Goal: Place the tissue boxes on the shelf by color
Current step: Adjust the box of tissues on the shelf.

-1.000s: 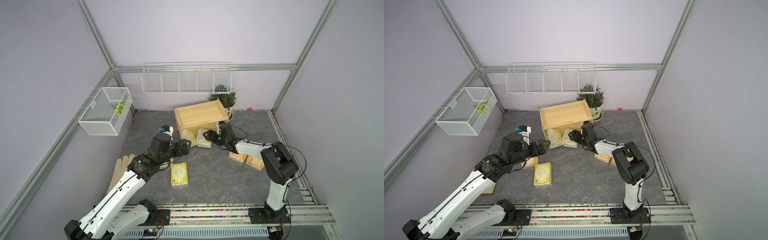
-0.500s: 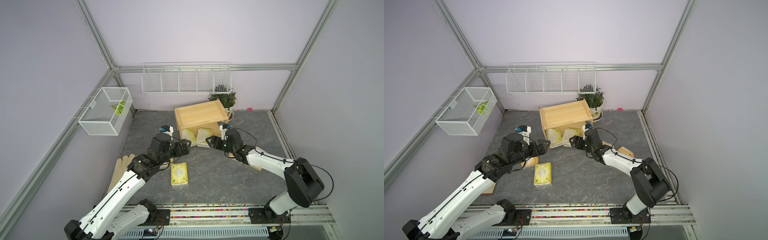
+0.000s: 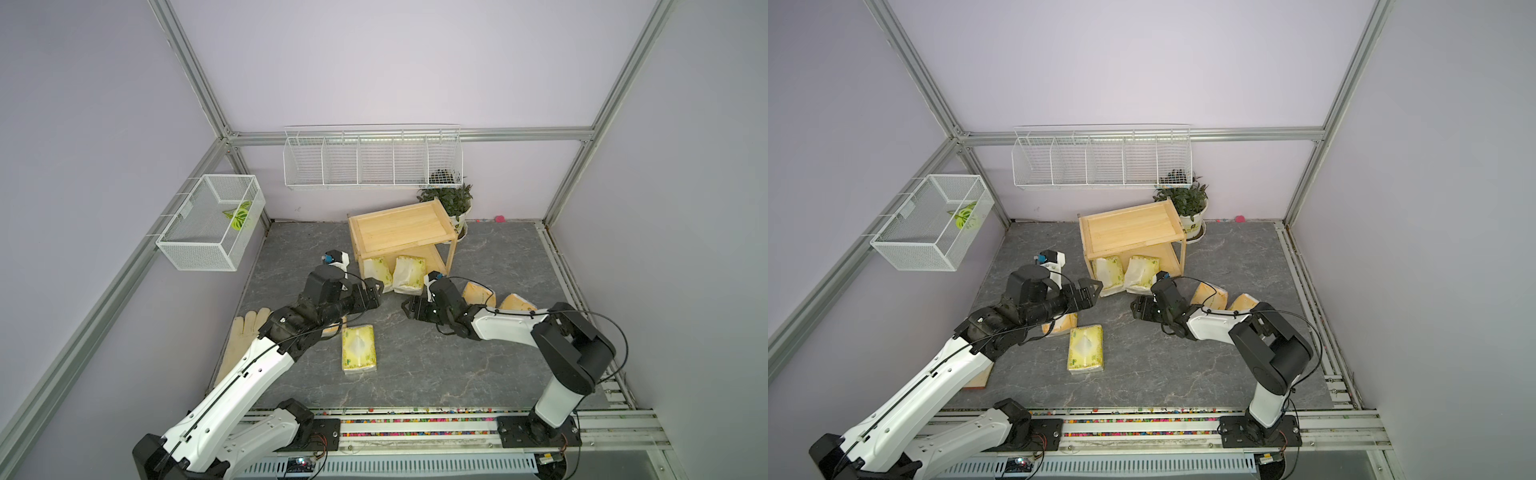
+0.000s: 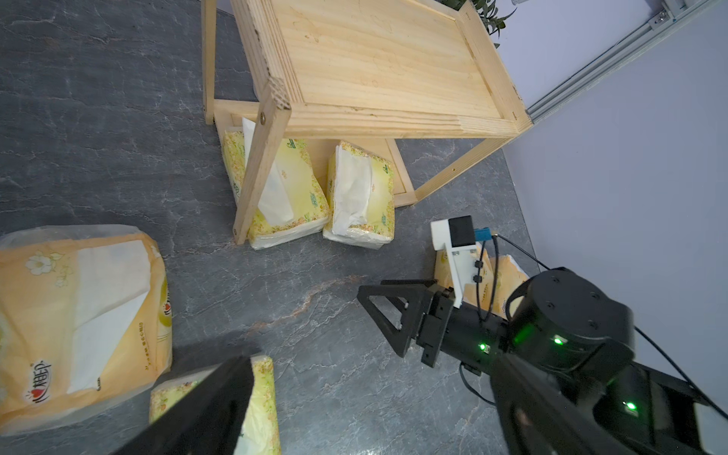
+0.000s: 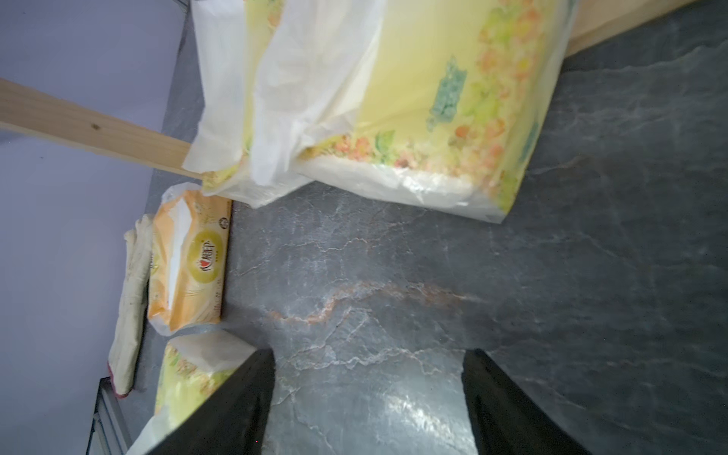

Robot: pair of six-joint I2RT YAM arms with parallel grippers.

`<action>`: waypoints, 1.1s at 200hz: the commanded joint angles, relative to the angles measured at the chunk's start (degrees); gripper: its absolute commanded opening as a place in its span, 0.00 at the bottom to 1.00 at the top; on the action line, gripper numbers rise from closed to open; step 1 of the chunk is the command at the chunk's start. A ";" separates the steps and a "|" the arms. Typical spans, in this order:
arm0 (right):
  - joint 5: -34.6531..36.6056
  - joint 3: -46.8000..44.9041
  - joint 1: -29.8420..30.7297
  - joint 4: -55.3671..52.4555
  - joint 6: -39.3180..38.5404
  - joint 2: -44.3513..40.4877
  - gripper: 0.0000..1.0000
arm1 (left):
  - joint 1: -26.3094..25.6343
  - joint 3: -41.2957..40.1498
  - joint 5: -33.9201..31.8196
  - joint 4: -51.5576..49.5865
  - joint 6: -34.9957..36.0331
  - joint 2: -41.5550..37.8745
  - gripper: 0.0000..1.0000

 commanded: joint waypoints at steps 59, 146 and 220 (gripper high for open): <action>2.42 7.10 -0.82 2.40 0.59 5.11 0.79 | 0.25 -0.43 0.63 0.80 1.07 -0.41 1.00; 2.06 12.25 -5.94 0.48 -1.58 7.09 0.79 | 0.24 -0.83 0.83 0.63 0.79 -0.75 1.00; -1.03 17.70 -6.16 0.44 -1.00 12.32 0.79 | 0.26 -0.83 0.50 0.02 0.72 -1.10 1.00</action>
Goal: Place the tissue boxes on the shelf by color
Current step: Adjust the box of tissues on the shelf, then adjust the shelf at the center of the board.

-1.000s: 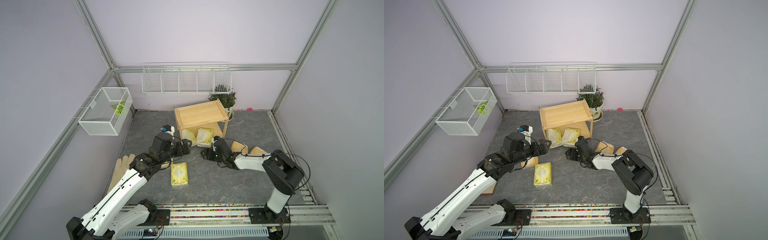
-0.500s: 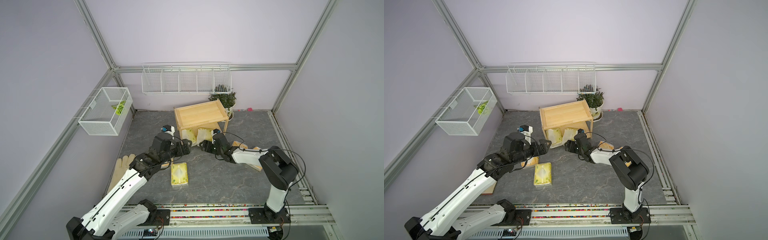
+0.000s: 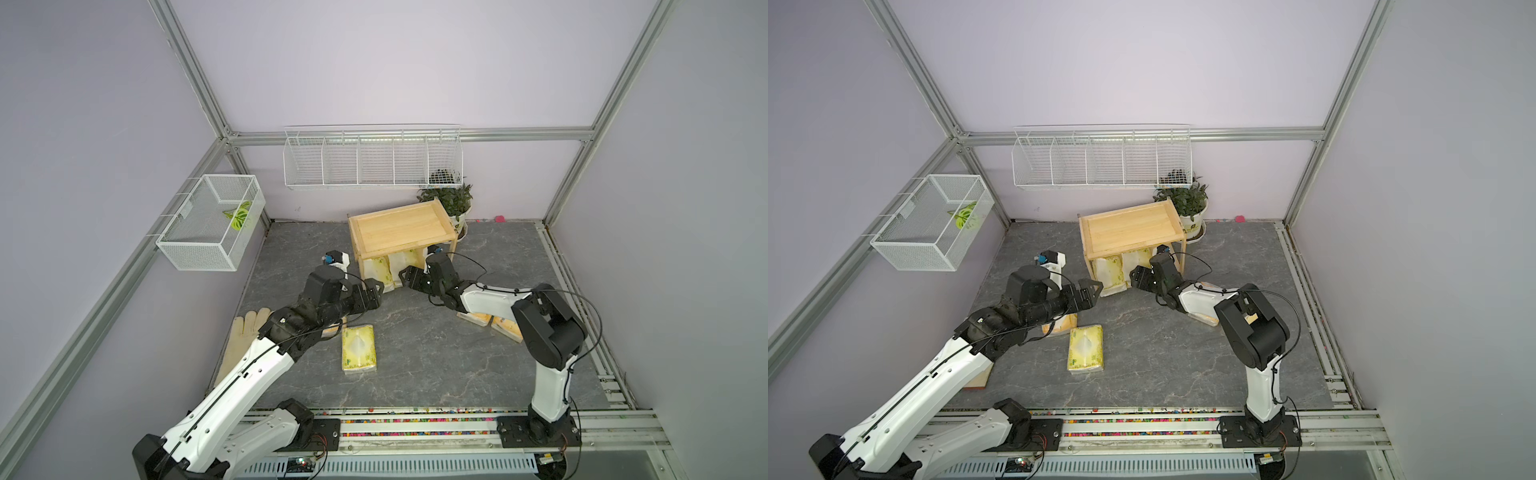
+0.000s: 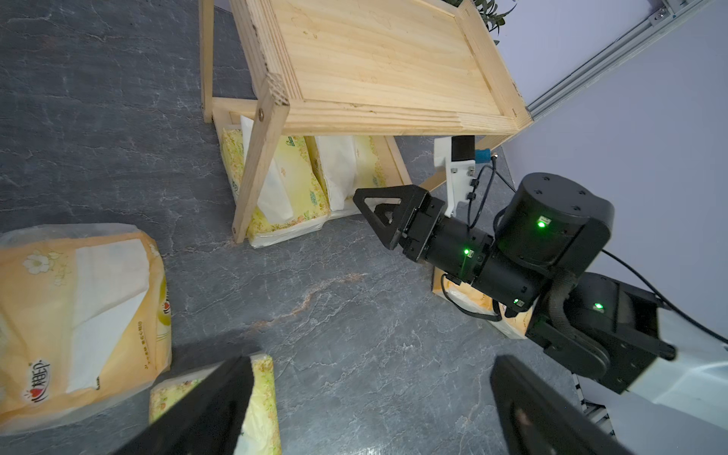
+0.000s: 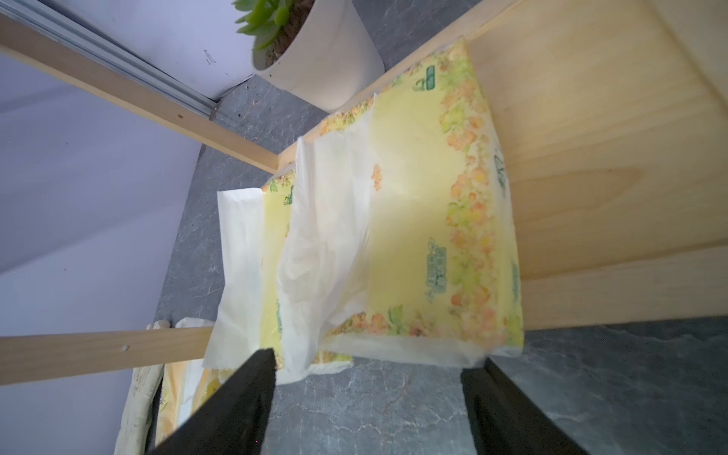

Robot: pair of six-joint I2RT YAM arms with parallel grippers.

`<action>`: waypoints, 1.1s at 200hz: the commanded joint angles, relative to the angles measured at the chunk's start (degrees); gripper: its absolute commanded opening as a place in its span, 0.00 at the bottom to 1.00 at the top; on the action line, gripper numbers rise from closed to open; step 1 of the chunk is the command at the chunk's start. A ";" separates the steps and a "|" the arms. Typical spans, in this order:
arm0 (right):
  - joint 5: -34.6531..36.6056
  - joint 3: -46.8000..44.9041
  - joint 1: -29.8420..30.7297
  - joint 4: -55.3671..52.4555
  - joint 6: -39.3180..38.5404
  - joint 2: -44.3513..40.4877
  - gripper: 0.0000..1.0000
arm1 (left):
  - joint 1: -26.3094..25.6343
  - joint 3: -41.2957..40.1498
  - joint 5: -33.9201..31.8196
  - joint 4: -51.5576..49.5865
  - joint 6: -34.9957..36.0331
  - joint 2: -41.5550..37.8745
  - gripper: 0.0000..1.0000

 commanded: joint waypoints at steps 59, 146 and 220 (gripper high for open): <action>1.30 -6.81 -0.18 0.39 -1.31 -7.91 0.79 | 0.25 -0.25 0.01 0.12 0.75 -0.94 1.00; 5.39 -13.81 -7.33 -20.14 -5.35 -30.88 0.80 | 0.26 2.48 -3.56 -0.17 1.58 -1.47 1.00; -18.00 -11.53 -27.29 -19.67 -2.99 -30.74 0.81 | 0.26 3.06 -4.01 0.65 1.71 -0.66 1.00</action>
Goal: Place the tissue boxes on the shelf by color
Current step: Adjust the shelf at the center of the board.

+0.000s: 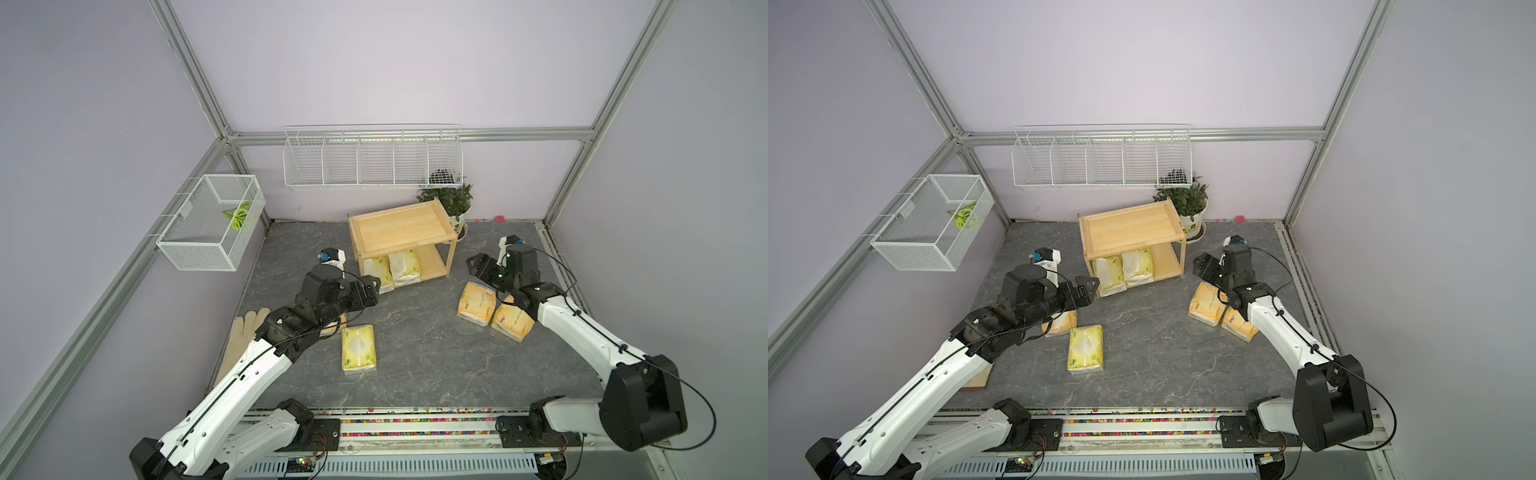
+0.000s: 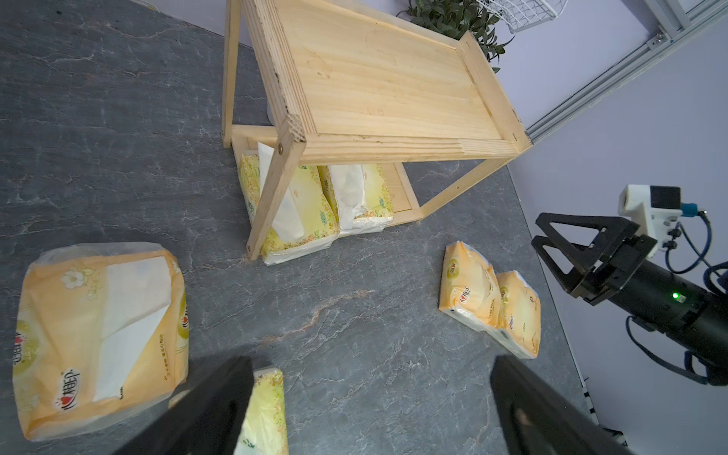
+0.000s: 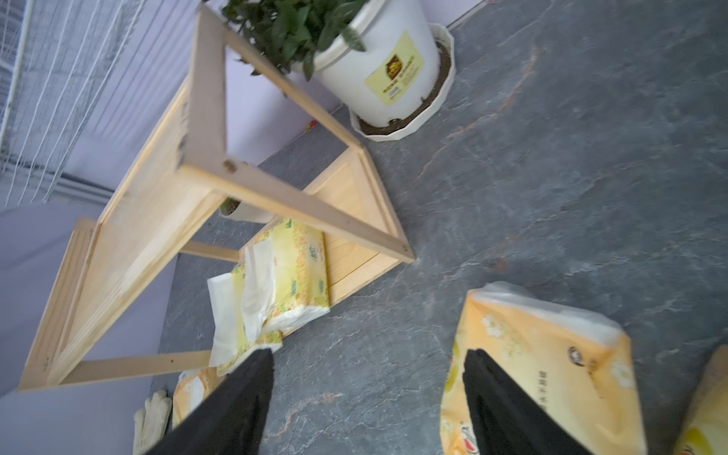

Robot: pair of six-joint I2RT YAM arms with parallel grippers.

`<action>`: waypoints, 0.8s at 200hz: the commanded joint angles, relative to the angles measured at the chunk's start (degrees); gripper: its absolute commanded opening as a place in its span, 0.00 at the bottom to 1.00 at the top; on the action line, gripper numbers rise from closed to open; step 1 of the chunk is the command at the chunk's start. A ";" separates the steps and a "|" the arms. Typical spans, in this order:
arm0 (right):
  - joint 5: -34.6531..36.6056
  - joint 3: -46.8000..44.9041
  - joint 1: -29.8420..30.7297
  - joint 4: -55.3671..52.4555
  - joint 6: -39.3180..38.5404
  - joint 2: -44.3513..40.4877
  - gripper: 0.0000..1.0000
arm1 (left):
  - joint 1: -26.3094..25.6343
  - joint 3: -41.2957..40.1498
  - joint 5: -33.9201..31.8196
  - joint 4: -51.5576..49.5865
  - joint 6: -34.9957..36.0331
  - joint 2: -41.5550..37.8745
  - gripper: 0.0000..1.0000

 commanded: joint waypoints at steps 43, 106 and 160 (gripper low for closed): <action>-25.87 11.28 -9.37 2.59 4.24 15.32 0.80 | 0.25 3.10 -1.23 -0.20 1.17 -0.03 1.00; -37.30 25.00 -11.20 10.75 14.26 32.50 0.79 | 0.26 3.57 -1.52 -0.73 1.06 -0.32 1.00; -42.40 35.30 -10.61 6.01 14.61 40.83 0.78 | 0.26 3.66 -1.45 -0.38 1.14 0.06 1.00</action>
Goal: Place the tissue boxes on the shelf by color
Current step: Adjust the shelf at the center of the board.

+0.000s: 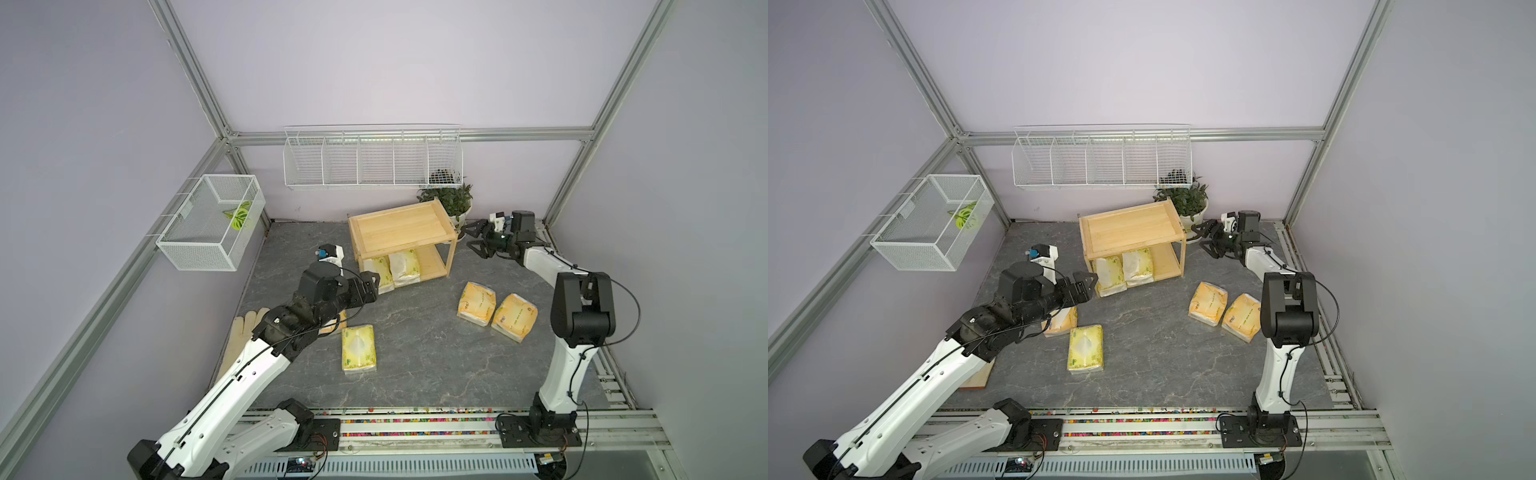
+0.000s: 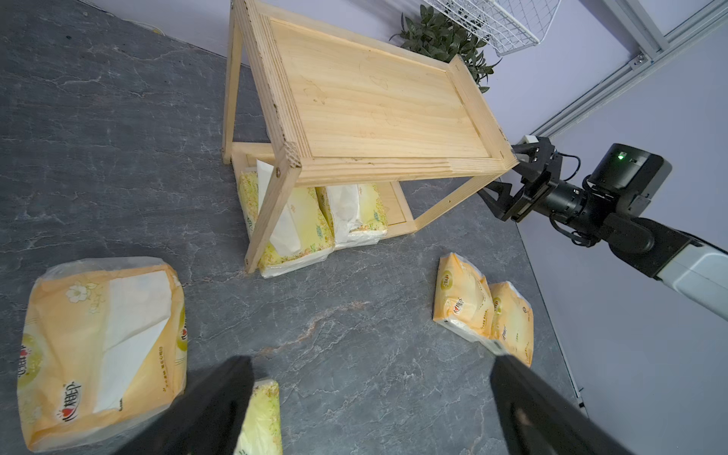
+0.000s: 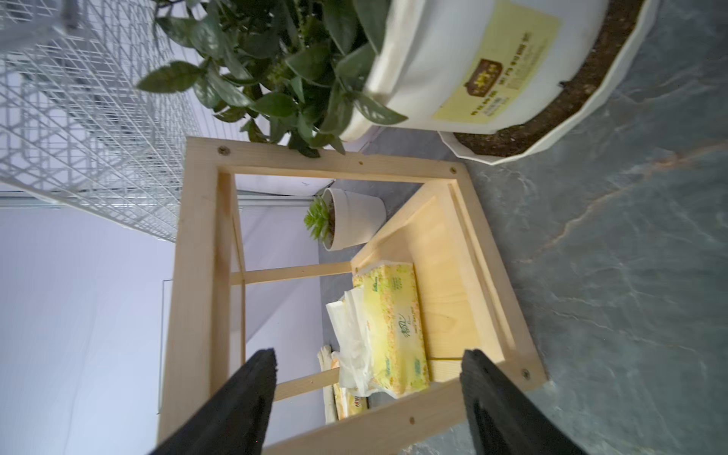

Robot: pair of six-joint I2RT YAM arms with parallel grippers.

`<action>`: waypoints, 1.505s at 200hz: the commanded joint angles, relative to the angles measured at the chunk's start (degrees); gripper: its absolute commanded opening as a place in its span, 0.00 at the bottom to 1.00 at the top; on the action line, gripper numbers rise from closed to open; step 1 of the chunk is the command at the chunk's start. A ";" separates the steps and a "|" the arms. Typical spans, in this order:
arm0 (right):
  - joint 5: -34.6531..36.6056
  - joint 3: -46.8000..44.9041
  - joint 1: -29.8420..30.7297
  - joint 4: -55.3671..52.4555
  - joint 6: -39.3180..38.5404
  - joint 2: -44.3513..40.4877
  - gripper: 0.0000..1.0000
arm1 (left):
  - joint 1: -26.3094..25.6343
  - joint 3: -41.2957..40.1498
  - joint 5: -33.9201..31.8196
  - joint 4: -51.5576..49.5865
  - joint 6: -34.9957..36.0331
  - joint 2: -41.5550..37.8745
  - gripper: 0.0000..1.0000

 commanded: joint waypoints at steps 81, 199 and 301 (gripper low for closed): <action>-6.39 1.51 3.12 -3.18 -2.65 3.35 0.77 | 0.22 1.67 -0.87 -0.45 1.10 -0.41 1.00; -7.15 -4.82 4.74 -6.06 -7.98 -2.44 0.74 | 0.26 1.32 -0.66 -0.89 1.21 -1.63 1.00; -2.33 -16.02 6.17 -4.99 -7.59 -13.75 0.74 | 0.26 0.94 -0.69 -0.98 1.19 -2.23 1.00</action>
